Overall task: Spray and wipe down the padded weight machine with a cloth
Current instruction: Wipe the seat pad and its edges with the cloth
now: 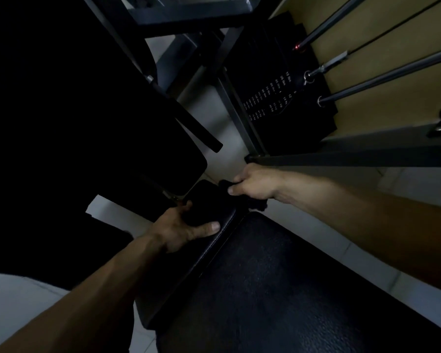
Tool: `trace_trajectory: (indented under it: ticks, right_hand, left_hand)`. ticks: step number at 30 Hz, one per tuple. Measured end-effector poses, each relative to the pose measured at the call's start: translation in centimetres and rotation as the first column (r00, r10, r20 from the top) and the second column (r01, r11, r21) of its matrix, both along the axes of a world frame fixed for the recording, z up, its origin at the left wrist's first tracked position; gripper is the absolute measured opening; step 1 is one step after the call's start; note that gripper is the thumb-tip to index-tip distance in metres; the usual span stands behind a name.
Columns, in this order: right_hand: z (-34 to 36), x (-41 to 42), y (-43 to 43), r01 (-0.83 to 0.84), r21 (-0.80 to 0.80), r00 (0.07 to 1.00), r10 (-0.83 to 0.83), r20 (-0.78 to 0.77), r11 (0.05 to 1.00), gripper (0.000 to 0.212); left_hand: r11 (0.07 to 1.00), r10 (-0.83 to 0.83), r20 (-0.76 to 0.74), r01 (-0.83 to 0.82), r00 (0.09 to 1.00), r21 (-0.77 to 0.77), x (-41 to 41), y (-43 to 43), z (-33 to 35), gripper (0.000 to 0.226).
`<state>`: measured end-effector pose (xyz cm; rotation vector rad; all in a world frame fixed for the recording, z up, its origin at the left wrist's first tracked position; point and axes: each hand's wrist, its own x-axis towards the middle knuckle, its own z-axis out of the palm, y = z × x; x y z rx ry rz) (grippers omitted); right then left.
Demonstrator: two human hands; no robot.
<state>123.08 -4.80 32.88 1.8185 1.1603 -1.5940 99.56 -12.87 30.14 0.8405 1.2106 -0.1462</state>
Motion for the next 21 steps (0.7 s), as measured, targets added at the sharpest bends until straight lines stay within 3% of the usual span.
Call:
trace_trajectory:
  ticks: [1,4,5,10,13,21]
  right_hand:
    - [-0.4,-1.0,0.2,0.003,0.023,1.000,-0.004,0.011,1.000,0.012]
    - [-2.0,-3.4,0.2,0.062,0.023,0.996,-0.064,0.063,0.998,0.050]
    - [-2.1,-3.5,0.1,0.052,0.033,0.997,-0.054,0.061,0.998,0.052]
    - [2.5,-1.2,-0.5,-0.117,0.042,0.992,0.115,0.048,0.992,0.031]
    - [6.9,-0.3,-0.6,-0.302,0.037,0.953,0.301,0.039,0.953,0.018]
    - [8.3,-0.6,-0.2,-0.414,0.006,0.910,0.414,-0.024,0.910,0.013]
  left_hand:
    - [1.000,-0.009,0.000,0.009,1.000,0.002,0.0,0.0,-0.1,0.135]
    - [1.000,-0.011,-0.008,0.011,1.000,0.021,0.0,-0.1,0.1,0.129]
    - [0.999,-0.006,-0.011,0.007,1.000,0.035,0.1,-0.1,0.1,0.127]
    - [1.000,-0.001,0.003,0.001,1.000,0.008,-0.2,-0.1,-0.1,0.140]
    - [1.000,0.017,-0.003,-0.017,1.000,-0.002,-0.3,-0.3,0.0,0.135]
    - [0.999,0.047,-0.013,-0.048,0.999,-0.019,-0.1,-0.5,-0.1,0.132]
